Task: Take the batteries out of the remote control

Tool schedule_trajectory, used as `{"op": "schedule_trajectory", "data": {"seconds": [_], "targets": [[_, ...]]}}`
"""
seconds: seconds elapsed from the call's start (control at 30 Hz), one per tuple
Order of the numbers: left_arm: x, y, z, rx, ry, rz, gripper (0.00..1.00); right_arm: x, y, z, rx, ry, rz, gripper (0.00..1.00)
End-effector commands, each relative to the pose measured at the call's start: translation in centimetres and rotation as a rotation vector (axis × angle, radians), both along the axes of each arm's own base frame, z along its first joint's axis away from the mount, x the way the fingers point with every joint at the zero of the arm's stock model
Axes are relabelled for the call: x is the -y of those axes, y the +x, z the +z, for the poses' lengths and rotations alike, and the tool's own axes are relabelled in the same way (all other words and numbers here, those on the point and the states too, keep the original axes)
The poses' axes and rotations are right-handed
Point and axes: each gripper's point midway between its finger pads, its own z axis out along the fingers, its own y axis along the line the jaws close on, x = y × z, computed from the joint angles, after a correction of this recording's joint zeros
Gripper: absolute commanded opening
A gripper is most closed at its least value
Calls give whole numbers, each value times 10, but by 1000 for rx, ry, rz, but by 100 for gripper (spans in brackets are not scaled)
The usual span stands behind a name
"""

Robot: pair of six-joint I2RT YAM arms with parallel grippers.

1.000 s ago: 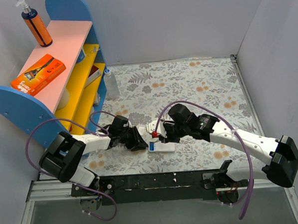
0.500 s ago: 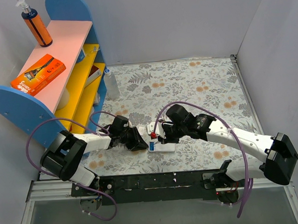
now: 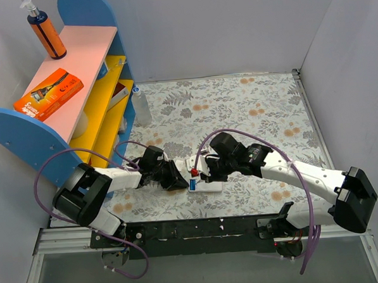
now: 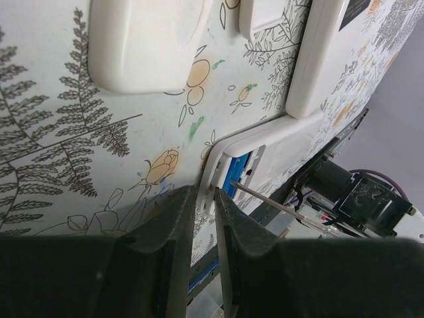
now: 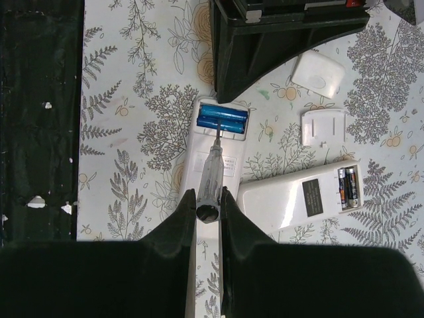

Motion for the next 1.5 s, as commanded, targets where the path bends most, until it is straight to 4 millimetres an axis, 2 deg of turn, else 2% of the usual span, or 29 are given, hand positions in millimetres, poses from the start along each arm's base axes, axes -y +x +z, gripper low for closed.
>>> {"op": "schedule_trajectory", "data": {"seconds": [0.0,0.3,0.47,0.67,0.9,1.03,1.33,1.47], "targets": [[4,2,1,2,-15,-10,18,-10,4,13,17,38,19,1],[6,1,2,-2,-28,-11,7,-16,11,7,16,7,34,1],[7,1,4,0,-37,-13,0,-29,14,14,13,28,53,1],[7,0,5,0,-42,-13,0,-28,11,5,20,-15,55,1],[7,1,3,-8,-41,-7,0,-36,4,4,33,-29,97,1],[6,0,4,-9,-40,-4,0,-37,6,-4,28,-57,94,1],[-1,-5,-8,-36,3,15,0,-21,11,-23,45,-104,57,1],[-3,-4,-13,-43,22,23,0,-15,5,-28,30,-74,50,1]]}}
